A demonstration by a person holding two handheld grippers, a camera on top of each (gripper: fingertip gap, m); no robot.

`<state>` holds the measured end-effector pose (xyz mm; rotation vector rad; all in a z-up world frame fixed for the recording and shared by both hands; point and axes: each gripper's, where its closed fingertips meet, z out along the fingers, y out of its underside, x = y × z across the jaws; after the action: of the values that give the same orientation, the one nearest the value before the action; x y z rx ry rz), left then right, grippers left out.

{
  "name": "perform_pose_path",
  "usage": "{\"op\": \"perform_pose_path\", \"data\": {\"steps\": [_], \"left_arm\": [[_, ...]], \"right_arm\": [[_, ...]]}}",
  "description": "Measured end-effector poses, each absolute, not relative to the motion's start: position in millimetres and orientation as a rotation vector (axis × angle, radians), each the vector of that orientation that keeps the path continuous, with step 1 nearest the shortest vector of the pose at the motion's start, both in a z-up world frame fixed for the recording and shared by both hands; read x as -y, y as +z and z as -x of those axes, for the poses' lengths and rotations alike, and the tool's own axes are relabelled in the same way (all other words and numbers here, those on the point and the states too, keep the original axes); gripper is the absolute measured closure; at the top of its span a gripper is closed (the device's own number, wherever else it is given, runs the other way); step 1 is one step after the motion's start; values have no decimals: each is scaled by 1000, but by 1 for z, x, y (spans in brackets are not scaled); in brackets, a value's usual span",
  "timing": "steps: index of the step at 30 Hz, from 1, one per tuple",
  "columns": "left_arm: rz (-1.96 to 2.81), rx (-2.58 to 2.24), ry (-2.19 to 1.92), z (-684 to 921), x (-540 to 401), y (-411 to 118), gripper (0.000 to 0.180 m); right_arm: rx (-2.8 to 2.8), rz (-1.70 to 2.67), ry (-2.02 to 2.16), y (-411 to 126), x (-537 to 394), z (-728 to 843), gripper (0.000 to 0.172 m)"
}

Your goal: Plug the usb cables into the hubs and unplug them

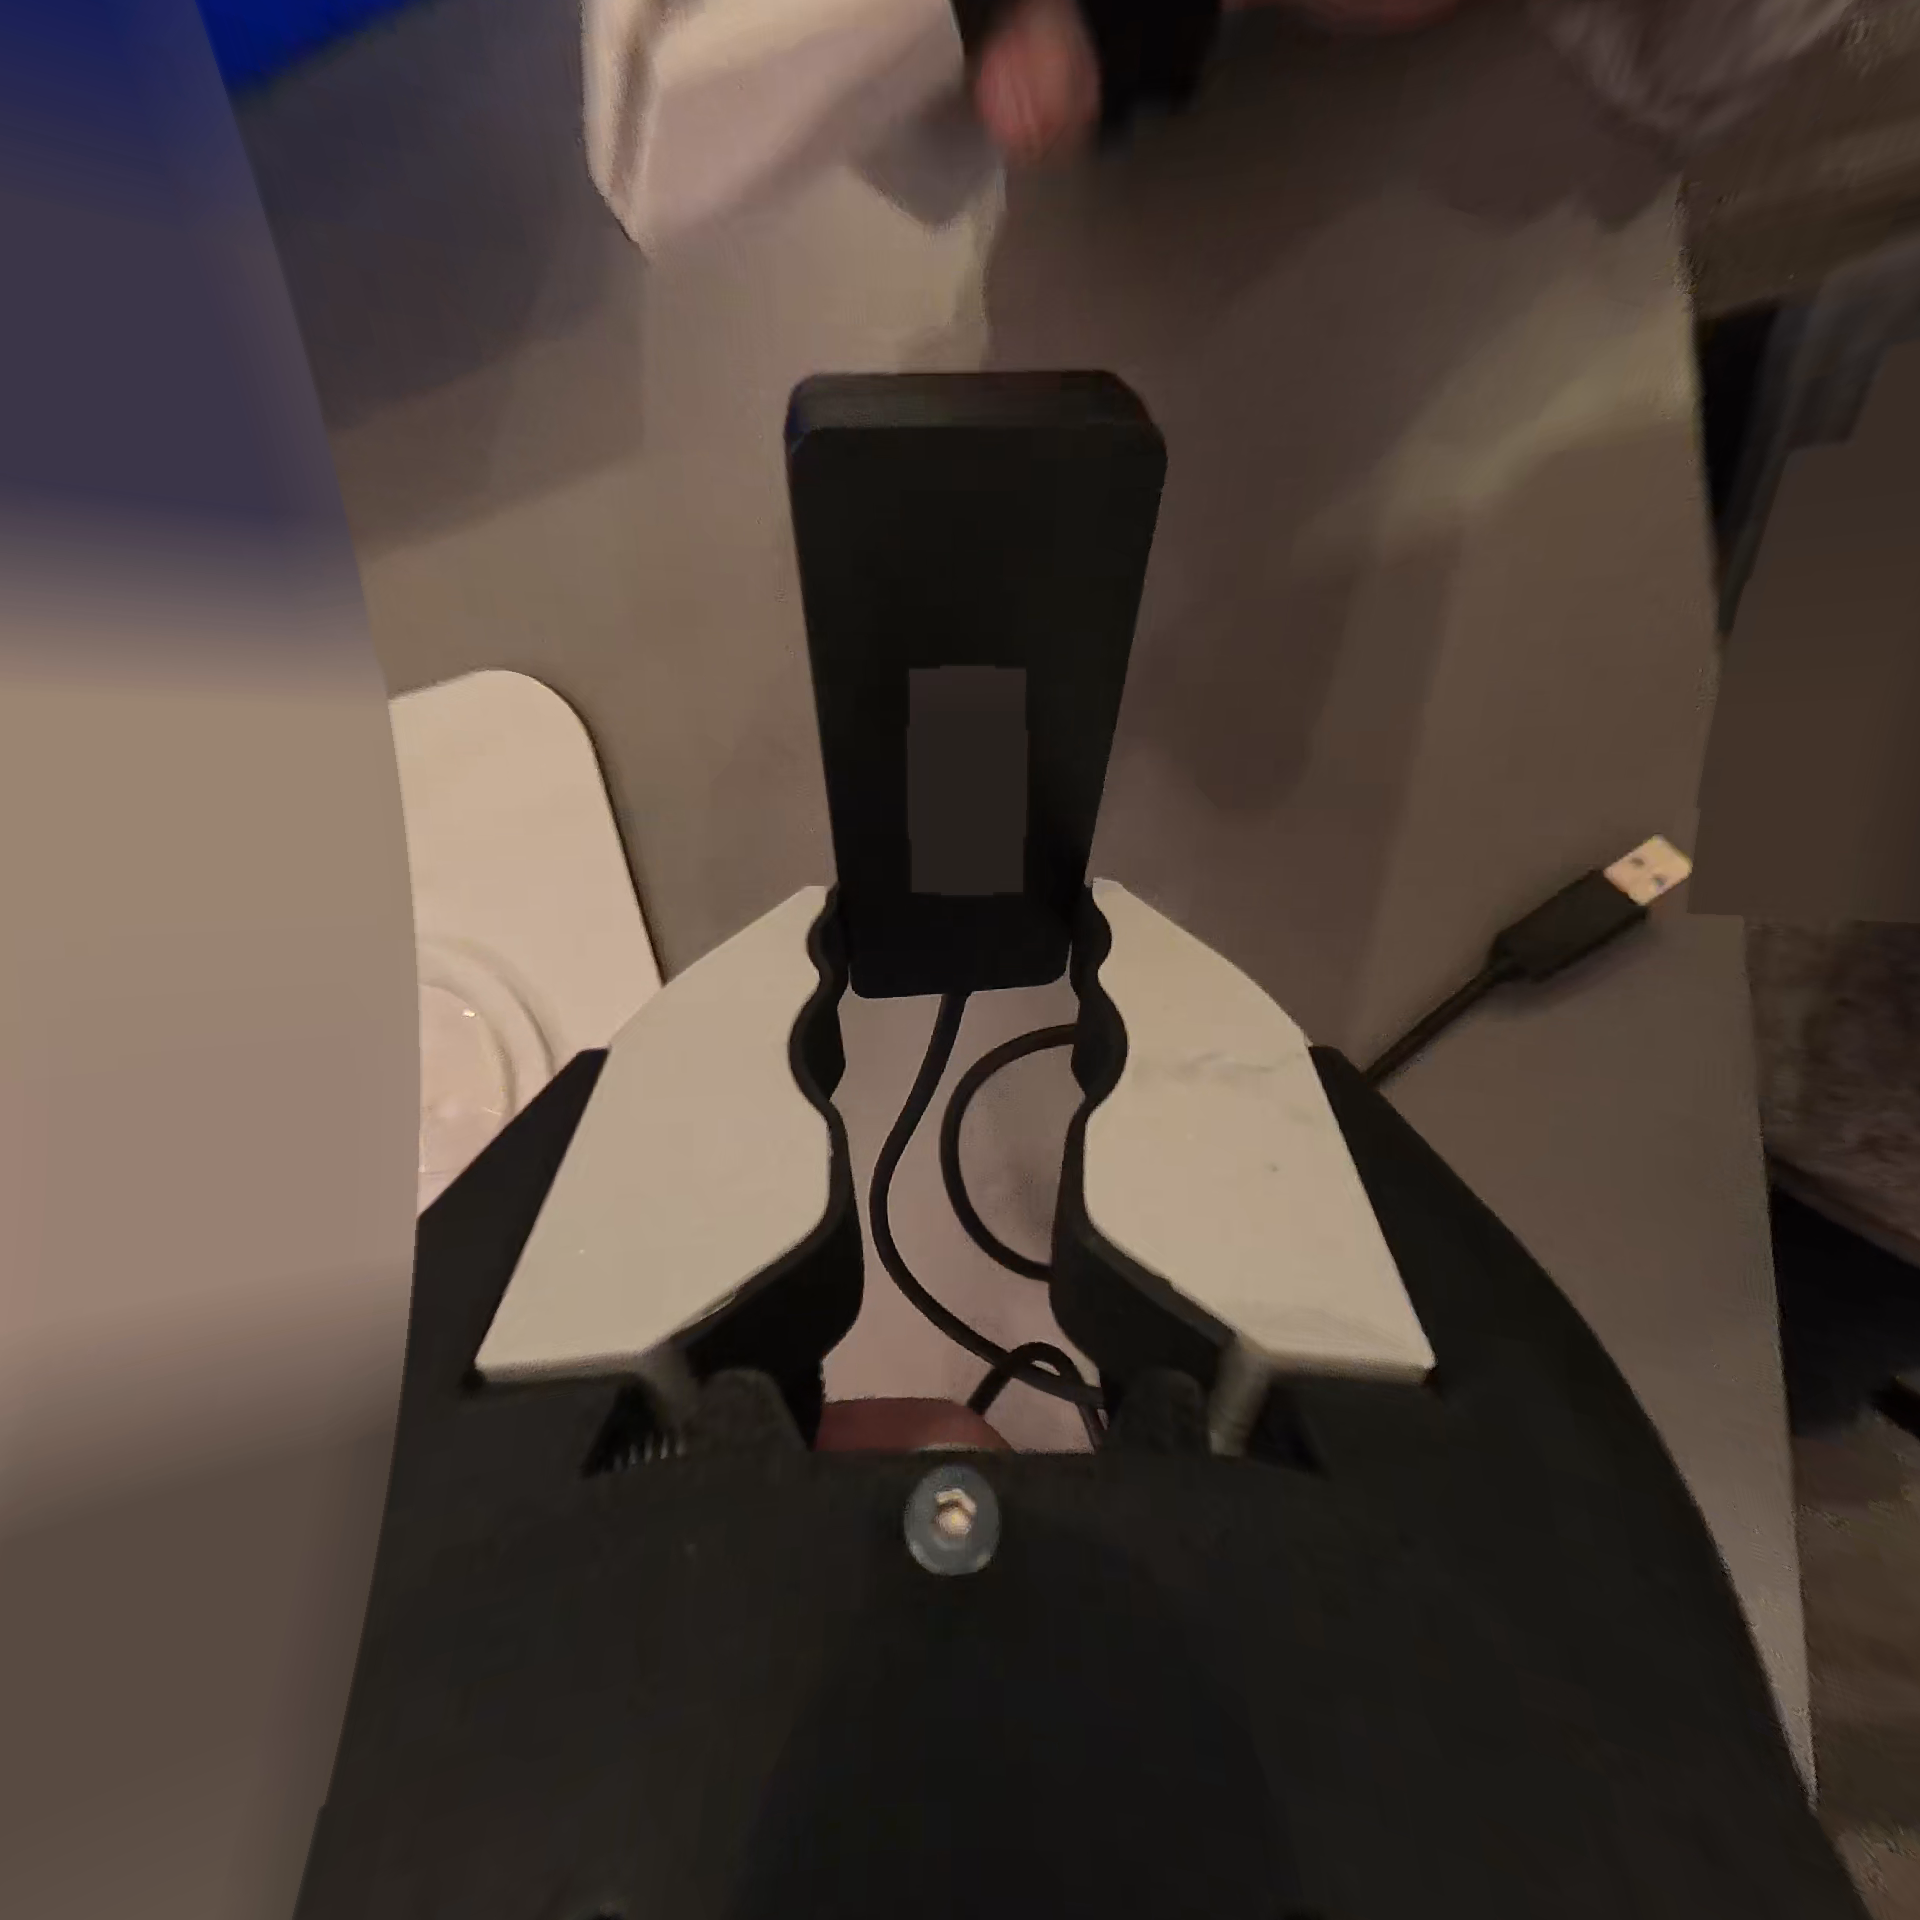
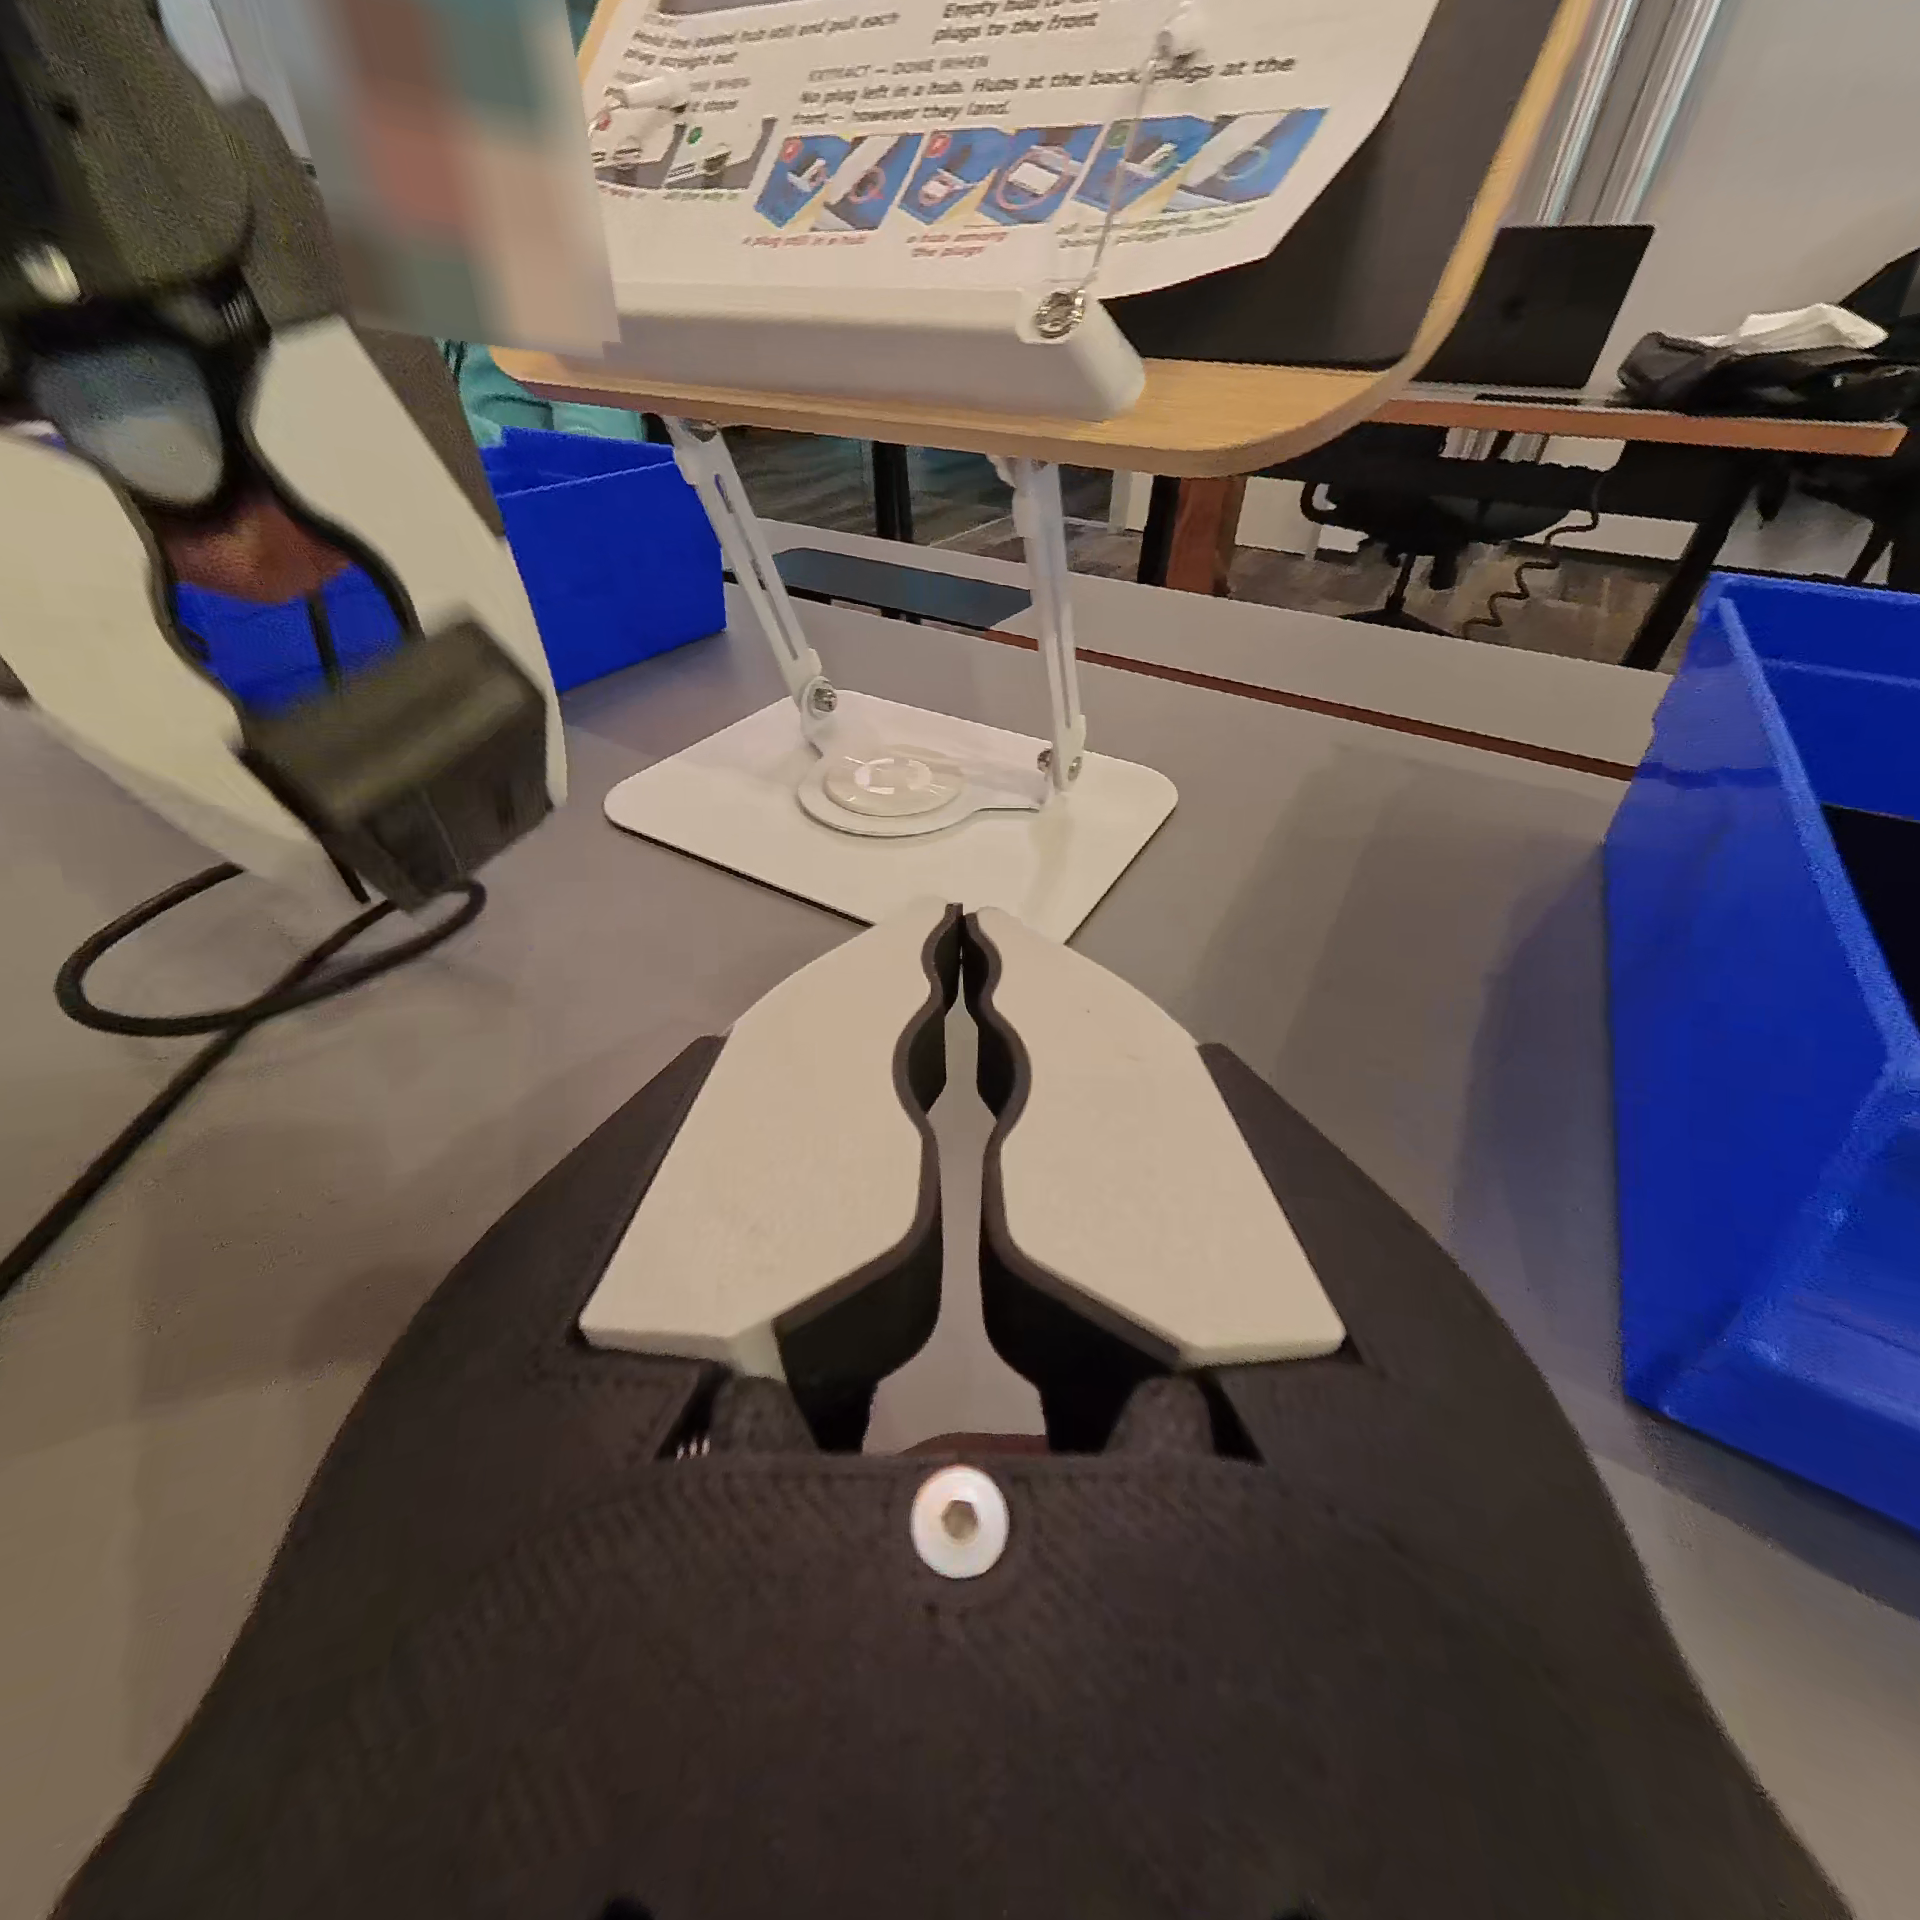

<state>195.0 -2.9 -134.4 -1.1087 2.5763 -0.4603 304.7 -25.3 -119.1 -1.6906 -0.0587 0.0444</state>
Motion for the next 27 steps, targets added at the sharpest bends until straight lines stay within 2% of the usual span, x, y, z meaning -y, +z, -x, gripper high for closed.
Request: {"op": "perform_pose_path", "data": {"steps": [6,10,11,14,17,21,27], "left_arm": [[1121,-2758,-120,-182,-14,-197,140],[1157,-2763,-121,-180,-16,-212,139],[1168,-2766,-154,-178,-14,-211,131],[1174,-2672,-263,-180,-17,-186,115],[1163,-2572,-318,-171,-29,-142,116],[1126,-2482,-136,-132,-69,-88,124],[1168,-2353,62,-61,-141,-45,136]], "right_arm": [[58,1689,38,-119,27,-308,172],[56,1683,46,-118,28,-308,171],[57,1682,47,-118,28,-308,172],[62,1681,49,-118,28,-307,172],[61,1679,54,-117,28,-306,172],[63,1677,61,-117,28,-305,171],[66,1679,64,-117,27,-304,171]]}}
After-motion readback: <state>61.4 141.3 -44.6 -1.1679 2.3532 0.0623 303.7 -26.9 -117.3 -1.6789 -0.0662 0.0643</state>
